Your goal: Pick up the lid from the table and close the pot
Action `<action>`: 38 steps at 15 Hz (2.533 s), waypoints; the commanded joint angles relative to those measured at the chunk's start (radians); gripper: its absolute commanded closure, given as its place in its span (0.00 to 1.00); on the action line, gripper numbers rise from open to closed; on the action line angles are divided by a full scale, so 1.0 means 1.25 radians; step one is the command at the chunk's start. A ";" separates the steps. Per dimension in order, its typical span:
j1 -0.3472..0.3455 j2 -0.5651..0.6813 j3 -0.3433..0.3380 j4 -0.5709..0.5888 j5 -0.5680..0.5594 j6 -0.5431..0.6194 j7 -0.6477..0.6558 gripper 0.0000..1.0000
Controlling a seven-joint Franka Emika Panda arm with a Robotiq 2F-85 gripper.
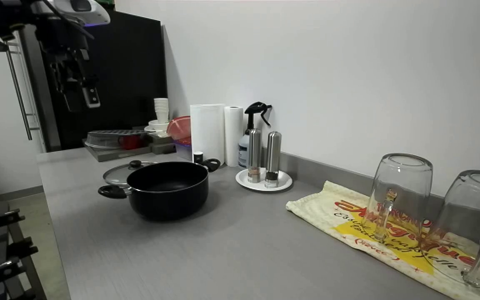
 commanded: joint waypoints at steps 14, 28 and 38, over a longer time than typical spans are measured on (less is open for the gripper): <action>0.130 0.260 0.103 0.211 0.060 0.352 0.061 0.00; 0.238 0.687 0.228 0.472 -0.294 0.382 0.318 0.00; 0.394 0.948 0.100 0.785 -0.374 0.249 0.359 0.00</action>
